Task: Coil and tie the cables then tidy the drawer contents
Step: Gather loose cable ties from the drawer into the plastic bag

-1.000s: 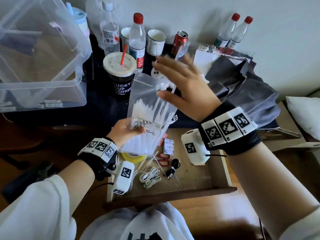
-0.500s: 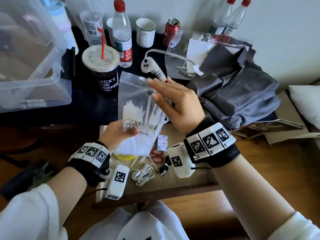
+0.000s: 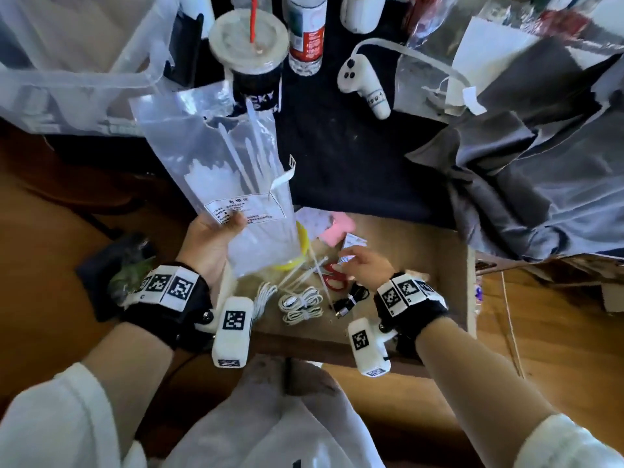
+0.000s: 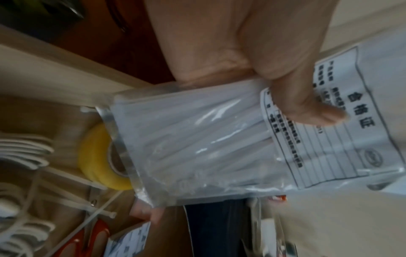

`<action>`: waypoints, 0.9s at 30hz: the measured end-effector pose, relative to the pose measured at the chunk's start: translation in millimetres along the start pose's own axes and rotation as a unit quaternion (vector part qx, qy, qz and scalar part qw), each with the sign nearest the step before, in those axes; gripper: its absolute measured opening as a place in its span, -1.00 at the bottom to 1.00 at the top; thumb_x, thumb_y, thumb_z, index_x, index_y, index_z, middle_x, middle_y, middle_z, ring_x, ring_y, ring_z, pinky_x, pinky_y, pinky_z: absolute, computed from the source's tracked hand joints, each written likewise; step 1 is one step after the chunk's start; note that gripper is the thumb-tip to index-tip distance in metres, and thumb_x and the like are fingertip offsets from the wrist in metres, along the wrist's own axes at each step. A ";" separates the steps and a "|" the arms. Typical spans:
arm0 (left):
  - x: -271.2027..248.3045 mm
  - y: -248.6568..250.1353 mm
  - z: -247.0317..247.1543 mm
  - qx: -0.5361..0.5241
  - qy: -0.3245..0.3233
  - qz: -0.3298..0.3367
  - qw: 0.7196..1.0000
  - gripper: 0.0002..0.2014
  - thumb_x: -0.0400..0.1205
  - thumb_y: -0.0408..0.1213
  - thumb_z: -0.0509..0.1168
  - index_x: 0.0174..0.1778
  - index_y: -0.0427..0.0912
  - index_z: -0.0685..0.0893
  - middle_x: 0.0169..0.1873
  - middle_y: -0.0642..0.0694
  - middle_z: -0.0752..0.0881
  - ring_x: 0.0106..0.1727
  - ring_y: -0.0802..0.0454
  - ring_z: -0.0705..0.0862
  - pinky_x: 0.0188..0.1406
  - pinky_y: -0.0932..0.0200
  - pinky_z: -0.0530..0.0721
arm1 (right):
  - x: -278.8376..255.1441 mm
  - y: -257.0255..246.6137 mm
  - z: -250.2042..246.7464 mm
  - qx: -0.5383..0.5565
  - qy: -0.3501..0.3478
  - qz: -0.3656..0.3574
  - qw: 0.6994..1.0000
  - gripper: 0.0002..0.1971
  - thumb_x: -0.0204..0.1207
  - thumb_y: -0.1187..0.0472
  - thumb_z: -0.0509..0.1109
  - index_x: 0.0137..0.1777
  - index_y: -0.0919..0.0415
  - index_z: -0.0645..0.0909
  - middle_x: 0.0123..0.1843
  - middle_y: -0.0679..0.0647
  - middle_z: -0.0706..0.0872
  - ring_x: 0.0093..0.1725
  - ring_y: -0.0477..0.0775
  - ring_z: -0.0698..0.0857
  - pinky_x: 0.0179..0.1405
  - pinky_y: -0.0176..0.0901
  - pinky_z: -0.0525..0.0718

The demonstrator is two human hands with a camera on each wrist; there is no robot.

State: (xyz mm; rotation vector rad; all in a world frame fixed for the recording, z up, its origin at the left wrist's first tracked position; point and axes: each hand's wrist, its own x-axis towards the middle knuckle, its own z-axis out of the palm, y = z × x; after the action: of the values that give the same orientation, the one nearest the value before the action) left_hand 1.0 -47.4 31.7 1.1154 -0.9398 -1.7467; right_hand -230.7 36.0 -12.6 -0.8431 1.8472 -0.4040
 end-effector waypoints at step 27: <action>-8.4 -30.9 -47.4 0.000 0.085 0.006 0.996 -0.57 0.06 0.19 0.65 -0.25 0.09 0.83 -0.02 0.07 0.80 0.19 -0.02 0.70 0.39 -0.30 0.48 | 52.2 51.1 17.0 0.075 0.205 0.067 0.974 -0.95 0.53 0.04 0.31 -0.11 -0.05 0.58 -0.28 0.05 0.76 -0.22 0.07 0.76 -0.15 -0.21 0.64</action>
State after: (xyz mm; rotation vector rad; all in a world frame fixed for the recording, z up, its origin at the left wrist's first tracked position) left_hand 39.7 -35.4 -8.7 1.2348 -0.8401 -1.6146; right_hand -246.4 36.4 -86.0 -0.5556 2.2048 -0.6607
